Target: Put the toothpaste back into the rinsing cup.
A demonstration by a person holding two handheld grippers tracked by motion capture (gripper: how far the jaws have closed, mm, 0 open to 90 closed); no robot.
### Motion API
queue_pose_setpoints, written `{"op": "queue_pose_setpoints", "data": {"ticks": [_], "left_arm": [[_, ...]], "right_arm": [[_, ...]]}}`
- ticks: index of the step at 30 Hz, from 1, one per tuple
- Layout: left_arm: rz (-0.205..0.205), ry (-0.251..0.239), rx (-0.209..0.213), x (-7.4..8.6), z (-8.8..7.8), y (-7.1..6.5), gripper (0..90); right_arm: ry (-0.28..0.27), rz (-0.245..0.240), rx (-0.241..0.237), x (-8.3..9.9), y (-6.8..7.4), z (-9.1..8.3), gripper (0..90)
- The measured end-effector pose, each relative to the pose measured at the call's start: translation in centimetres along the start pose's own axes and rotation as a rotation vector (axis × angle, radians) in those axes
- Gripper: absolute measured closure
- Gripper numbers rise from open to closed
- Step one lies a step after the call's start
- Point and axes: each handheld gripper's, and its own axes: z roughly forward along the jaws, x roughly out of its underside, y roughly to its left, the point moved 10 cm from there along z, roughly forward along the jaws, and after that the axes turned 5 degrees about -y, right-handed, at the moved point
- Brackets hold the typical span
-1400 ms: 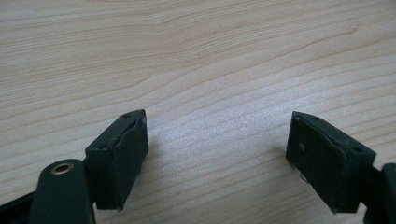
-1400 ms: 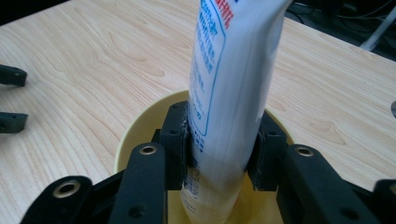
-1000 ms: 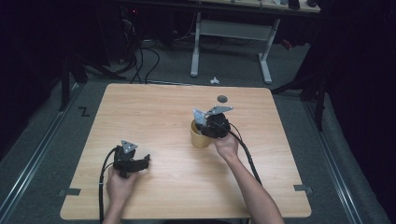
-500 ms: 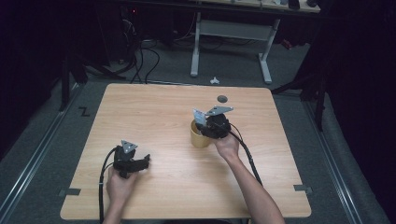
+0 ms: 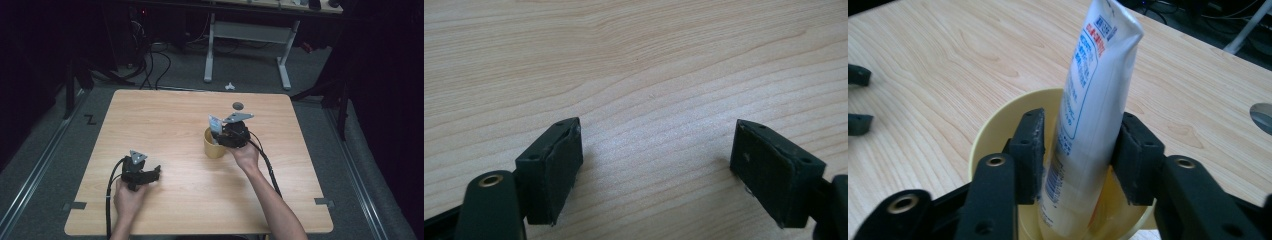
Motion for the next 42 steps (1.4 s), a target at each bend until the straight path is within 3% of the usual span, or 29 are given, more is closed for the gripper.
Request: {"op": "queue_pose_setpoints", "data": {"ticks": [17,24,42], "left_arm": [[0.000,0.000,0.000,0.0,0.0,0.0,21.3],[0.000,0.000,0.000,0.0,0.0,0.0,21.3],[-0.001,0.000,0.001,0.0,0.0,0.0,21.6]], "right_arm": [[-0.023,-0.014,0.020,-0.6,-0.1,-0.9,48.3],[-0.034,0.021,0.021,-0.7,-0.6,-1.7,45.0],[-0.068,0.030,0.039,-0.4,-1.5,-4.1,49.2]]}}
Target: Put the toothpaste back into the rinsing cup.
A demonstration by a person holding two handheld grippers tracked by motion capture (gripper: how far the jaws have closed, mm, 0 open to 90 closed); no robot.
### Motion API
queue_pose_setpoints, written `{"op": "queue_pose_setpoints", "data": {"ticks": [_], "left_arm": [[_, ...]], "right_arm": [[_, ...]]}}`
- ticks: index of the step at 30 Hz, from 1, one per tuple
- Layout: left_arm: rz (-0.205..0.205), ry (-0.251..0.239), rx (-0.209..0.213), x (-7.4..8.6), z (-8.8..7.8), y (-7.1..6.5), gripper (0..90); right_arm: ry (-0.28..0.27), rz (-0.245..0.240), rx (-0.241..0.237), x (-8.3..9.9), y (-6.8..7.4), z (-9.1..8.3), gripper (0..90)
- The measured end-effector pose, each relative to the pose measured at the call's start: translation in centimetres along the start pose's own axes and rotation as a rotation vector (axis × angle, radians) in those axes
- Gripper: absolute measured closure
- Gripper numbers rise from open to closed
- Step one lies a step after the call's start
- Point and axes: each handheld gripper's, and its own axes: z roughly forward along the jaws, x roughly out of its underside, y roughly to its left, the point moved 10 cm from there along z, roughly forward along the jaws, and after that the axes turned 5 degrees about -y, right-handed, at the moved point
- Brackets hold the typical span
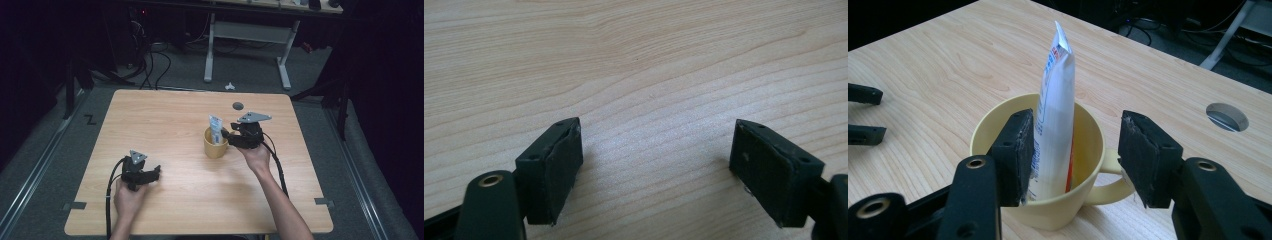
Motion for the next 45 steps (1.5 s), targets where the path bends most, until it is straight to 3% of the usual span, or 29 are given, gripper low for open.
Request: {"op": "queue_pose_setpoints", "data": {"ticks": [28,45], "left_arm": [[0.000,0.000,-0.001,0.0,0.0,0.0,21.6],[0.000,0.000,-0.001,0.0,0.0,0.0,21.6]], "right_arm": [[-0.050,0.020,0.012,0.5,-1.1,-3.1,49.4],[-0.093,0.075,0.024,0.4,-2.6,-5.0,49.6]]}}
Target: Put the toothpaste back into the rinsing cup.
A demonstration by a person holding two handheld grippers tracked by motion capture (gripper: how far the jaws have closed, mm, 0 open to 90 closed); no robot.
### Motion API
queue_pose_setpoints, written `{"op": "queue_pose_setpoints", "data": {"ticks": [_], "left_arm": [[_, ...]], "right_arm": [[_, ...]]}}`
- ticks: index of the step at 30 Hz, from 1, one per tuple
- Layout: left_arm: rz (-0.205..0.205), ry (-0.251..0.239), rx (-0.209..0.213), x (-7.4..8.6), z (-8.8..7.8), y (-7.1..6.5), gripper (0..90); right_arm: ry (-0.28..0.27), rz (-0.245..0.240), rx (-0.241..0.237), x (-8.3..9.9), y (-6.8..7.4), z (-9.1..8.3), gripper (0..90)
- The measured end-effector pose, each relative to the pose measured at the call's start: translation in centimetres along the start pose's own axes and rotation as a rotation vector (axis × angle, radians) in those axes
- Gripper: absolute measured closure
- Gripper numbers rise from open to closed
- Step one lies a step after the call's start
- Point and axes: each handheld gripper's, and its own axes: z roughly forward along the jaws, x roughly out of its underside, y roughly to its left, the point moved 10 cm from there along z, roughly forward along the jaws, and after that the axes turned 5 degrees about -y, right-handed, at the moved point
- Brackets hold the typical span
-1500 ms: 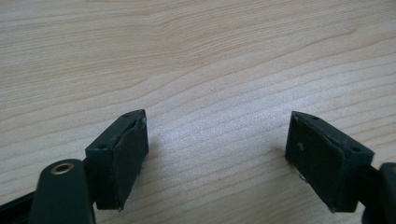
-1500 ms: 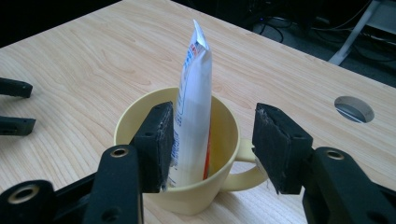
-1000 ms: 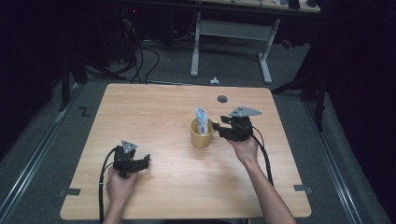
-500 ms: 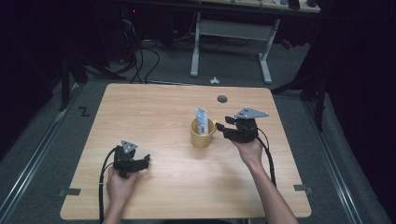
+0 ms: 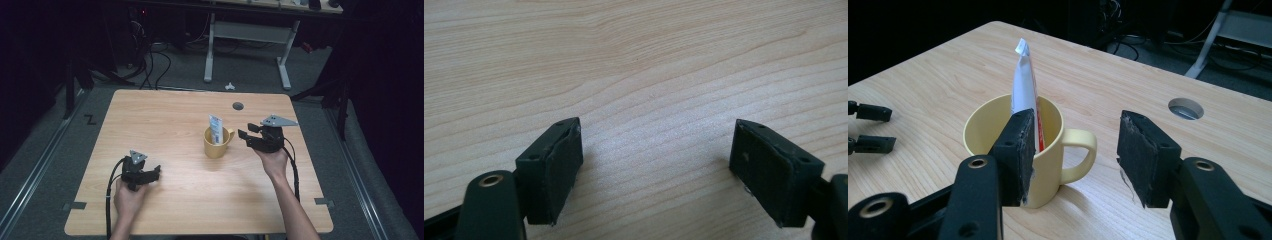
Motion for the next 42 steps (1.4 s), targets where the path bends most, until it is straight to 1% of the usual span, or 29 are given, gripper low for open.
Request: {"op": "queue_pose_setpoints", "data": {"ticks": [5,14,18,22,32,38,42], "left_arm": [[0.000,0.000,0.000,0.0,0.0,0.0,21.6],[0.000,0.000,0.000,0.0,0.0,0.0,21.6],[0.000,0.000,0.000,0.0,0.0,0.0,21.6],[0.000,-0.001,-0.001,0.0,0.0,0.0,21.6],[0.000,0.000,-0.002,0.0,0.0,0.0,21.6],[0.000,0.000,-0.001,0.0,0.0,0.0,21.6],[0.000,0.000,-0.001,0.0,0.0,0.0,21.6]], "right_arm": [[-0.003,0.007,0.009,0.2,-0.4,-0.6,49.8],[0.005,0.023,0.017,1.2,-1.0,-1.1,50.0],[-0.003,0.038,0.018,1.4,-1.3,-1.4,50.3],[0.001,0.051,0.022,1.9,-1.6,-1.5,50.4],[-0.003,0.066,0.032,2.3,-2.1,-2.3,50.6],[-0.004,0.063,0.043,2.4,-2.3,-2.7,50.6],[-0.005,0.076,0.047,2.7,-2.6,-3.1,50.8]]}}
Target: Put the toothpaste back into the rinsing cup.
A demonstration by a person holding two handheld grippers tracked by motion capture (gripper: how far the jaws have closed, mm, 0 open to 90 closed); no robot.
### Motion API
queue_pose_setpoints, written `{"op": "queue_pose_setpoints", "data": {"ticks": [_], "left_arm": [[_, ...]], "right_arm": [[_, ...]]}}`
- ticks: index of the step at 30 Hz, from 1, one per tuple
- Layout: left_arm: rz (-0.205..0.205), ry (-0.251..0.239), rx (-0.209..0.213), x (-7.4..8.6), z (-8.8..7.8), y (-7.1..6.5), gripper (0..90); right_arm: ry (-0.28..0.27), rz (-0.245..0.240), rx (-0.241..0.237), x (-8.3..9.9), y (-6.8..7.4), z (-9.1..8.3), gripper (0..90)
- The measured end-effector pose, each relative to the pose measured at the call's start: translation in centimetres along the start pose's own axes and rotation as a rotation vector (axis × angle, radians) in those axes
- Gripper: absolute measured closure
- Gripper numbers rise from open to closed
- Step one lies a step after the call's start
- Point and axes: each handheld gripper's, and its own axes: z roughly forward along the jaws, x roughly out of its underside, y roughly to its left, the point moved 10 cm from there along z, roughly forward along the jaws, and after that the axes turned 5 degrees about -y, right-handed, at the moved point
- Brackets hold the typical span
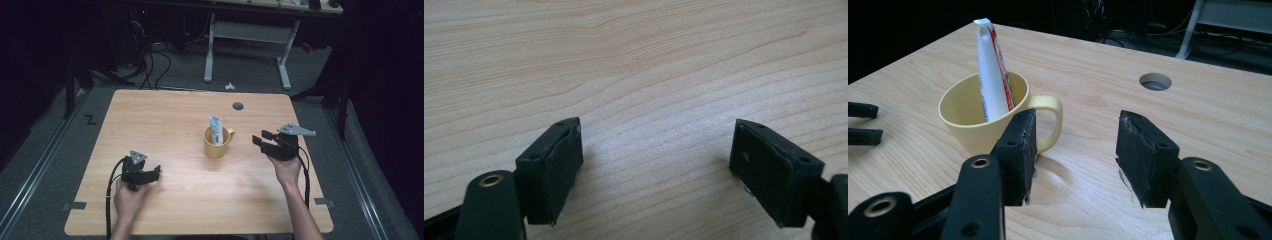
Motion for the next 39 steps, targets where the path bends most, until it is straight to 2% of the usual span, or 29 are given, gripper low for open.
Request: {"op": "queue_pose_setpoints", "data": {"ticks": [12,23,39], "left_arm": [[0.000,-0.001,-0.001,0.0,0.0,0.0,21.6],[-0.001,-0.001,-0.001,0.0,0.0,0.0,21.6],[-0.001,-0.001,-0.001,0.0,0.0,0.0,21.6]], "right_arm": [[-0.010,0.016,0.010,0.5,-0.7,-0.9,51.3],[-0.027,-0.001,0.037,0.5,-1.4,-1.8,52.3],[-0.023,0.030,0.062,2.3,-2.6,-2.4,52.9]]}}
